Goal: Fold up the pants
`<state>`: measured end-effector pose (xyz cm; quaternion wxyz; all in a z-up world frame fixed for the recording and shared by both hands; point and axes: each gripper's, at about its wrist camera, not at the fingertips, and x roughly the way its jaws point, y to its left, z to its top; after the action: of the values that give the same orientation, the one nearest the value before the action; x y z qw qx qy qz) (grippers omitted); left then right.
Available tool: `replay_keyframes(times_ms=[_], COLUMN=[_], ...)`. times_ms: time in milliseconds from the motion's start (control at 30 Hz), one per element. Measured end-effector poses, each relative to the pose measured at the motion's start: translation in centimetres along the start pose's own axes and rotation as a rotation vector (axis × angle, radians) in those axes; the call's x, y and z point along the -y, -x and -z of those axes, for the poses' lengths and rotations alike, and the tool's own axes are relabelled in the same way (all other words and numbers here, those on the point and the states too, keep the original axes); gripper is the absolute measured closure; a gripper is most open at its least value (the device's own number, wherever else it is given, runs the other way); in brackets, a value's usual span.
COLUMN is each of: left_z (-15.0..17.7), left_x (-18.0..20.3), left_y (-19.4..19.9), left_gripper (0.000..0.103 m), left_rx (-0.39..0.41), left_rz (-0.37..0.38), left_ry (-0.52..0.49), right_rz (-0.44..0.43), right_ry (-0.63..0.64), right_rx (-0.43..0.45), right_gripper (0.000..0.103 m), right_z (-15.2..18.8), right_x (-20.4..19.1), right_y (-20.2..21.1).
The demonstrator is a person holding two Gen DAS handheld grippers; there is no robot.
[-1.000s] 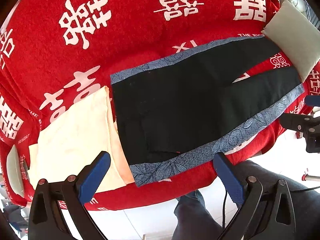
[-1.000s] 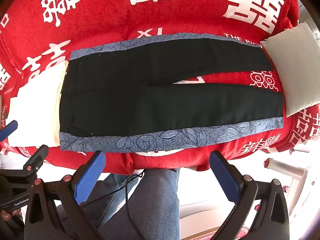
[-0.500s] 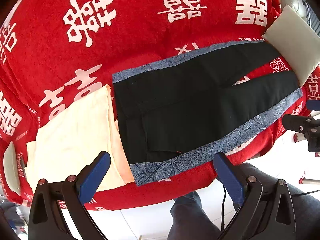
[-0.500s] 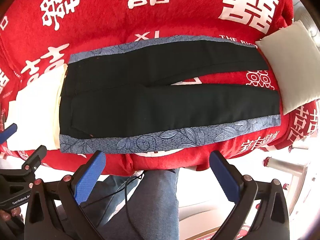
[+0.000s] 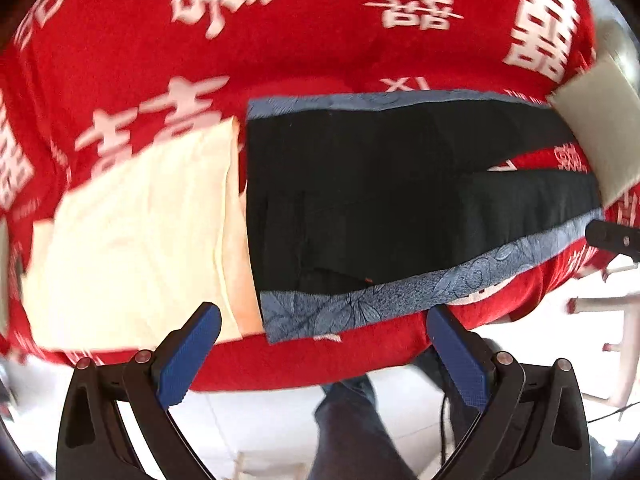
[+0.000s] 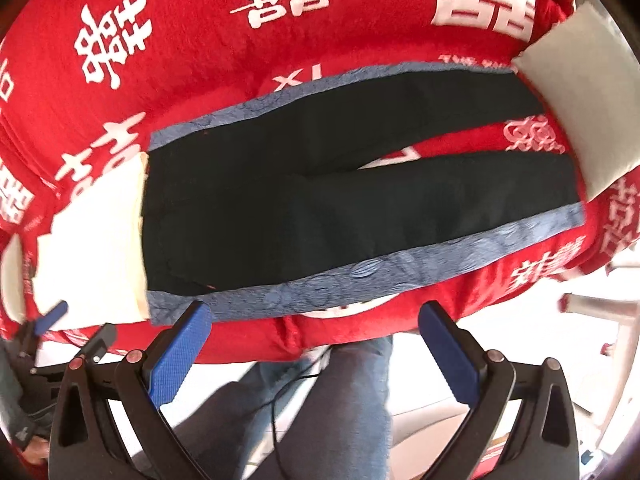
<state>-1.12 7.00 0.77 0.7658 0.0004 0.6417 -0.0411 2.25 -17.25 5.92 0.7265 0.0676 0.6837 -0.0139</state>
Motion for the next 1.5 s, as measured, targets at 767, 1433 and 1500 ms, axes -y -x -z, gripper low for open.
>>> replay_keyframes(times_ms=[767, 1433, 1500], left_z=[7.3, 7.1, 7.0], left_x=[1.6, 0.4, -0.5], left_y=[-16.2, -18.6, -18.7], left_gripper=[0.011, 0.011, 0.011], left_rx=[-0.075, -0.010, 0.004], left_rz=[0.340, 0.481, 0.506], left_ry=[0.587, 0.770, 0.834], right_rz=[-0.606, -0.966, -0.990], right_ry=[-0.250, -0.403, -0.376], right_rx=[-0.238, -0.182, -0.175], right_gripper=[0.021, 0.074, 0.074], right_z=[5.7, 3.0, 2.5], right_x=[7.9, 8.9, 8.7], right_y=[-21.8, -22.2, -21.2])
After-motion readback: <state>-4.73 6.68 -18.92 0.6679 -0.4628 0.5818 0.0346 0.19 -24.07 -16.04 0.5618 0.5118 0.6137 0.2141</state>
